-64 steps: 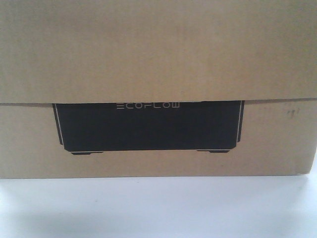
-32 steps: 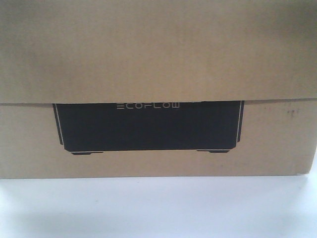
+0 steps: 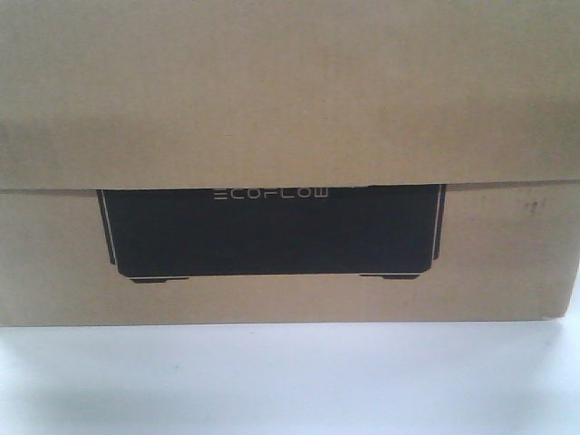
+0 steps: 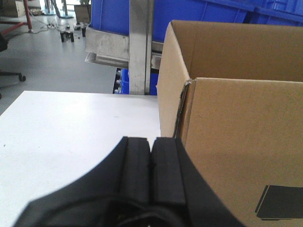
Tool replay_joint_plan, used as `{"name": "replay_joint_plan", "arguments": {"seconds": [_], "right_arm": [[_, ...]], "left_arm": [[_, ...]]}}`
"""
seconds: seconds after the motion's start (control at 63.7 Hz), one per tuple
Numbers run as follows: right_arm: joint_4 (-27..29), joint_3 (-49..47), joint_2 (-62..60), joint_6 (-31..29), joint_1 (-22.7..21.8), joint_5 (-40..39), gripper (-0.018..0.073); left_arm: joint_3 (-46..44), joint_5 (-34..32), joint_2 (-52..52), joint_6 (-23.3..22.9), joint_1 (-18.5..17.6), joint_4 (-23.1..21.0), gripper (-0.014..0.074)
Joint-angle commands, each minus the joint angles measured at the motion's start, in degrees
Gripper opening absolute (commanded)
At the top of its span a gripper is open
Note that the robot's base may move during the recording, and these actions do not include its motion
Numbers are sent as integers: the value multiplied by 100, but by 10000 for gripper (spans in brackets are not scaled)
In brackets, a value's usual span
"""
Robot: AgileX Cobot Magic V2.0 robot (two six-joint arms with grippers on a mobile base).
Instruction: Grab box from left shelf to table start
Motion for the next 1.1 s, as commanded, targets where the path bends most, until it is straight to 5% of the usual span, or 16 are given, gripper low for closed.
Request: {"name": "replay_joint_plan", "arguments": {"seconds": [0.0,0.753,1.083], "right_arm": [[-75,-142,44,-62,-42,-562,51],[-82,-93,44,-62,-47,-574,51],[-104,1552,-673,-63,-53,-1468,51]], "left_arm": [[-97,-535,-29,-52,5,61,-95],[-84,-525,-29,-52,5,61,-95],[-84,-525,-29,-52,5,61,-95]]}}
